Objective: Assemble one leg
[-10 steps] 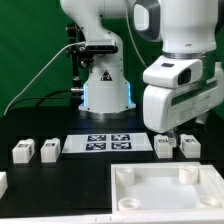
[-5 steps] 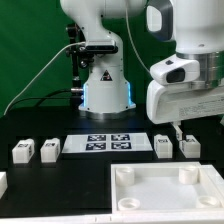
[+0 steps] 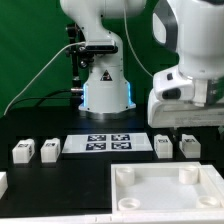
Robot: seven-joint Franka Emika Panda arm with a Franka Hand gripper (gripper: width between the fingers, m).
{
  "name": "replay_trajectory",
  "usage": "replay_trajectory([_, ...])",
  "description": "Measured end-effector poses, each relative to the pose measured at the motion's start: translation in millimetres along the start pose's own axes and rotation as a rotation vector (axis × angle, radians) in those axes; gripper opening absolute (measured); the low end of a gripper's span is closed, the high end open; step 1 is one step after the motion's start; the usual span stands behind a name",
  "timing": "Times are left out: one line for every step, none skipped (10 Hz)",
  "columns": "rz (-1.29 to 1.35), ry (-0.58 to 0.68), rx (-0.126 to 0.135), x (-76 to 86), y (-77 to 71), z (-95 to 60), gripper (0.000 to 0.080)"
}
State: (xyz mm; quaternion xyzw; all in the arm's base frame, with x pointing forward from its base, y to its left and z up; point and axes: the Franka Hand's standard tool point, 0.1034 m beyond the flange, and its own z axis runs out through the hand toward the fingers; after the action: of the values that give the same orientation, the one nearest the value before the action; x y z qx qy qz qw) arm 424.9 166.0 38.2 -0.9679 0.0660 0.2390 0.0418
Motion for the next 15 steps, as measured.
replay_trajectory([0.003,-0.115,-0.019,-6.4,0.7,0.8,0.0648])
replay_trajectory([-0.005,-0.211,-0.034,-9.1,-4.1,-0.9,0.0648])
replay_trajectory([-0.012,-0.296,-0.043,-8.9,-6.7,-2.6,0.0648])
replay_trajectory([-0.008,-0.351,-0.047,-6.7,-4.4,-0.1,0.0648])
replay_trajectory([-0.007,-0.427,-0.056,-9.8,-1.5,1.9,0.0648])
replay_trajectory([-0.007,-0.433,-0.053,-5.0,-2.9,3.7,0.0648])
replay_trajectory([-0.009,-0.428,-0.054,-5.1,-4.0,3.4,0.0648])
replay_trajectory([-0.017,-0.429,-0.060,-8.3,-7.2,3.8,0.0648])
replay_trajectory([-0.021,-0.435,-0.065,-11.4,-8.4,7.3,0.0648])
replay_trajectory([-0.025,-0.437,-0.069,-14.6,-9.3,12.5,0.0648])
replay_trajectory([-0.027,-0.443,-0.074,-19.7,-9.7,19.5,0.0648])
replay_trajectory([-0.030,-0.444,-0.078,-23.4,-10.6,26.0,0.0648])
replay_trajectory([-0.032,-0.443,-0.081,-26.0,-10.8,32.4,0.0648])
replay_trajectory([-0.031,-0.441,-0.081,-27.0,-9.8,38.3,0.0648])
replay_trajectory([-0.030,-0.441,-0.080,-26.9,-8.3,42.6,0.0648])
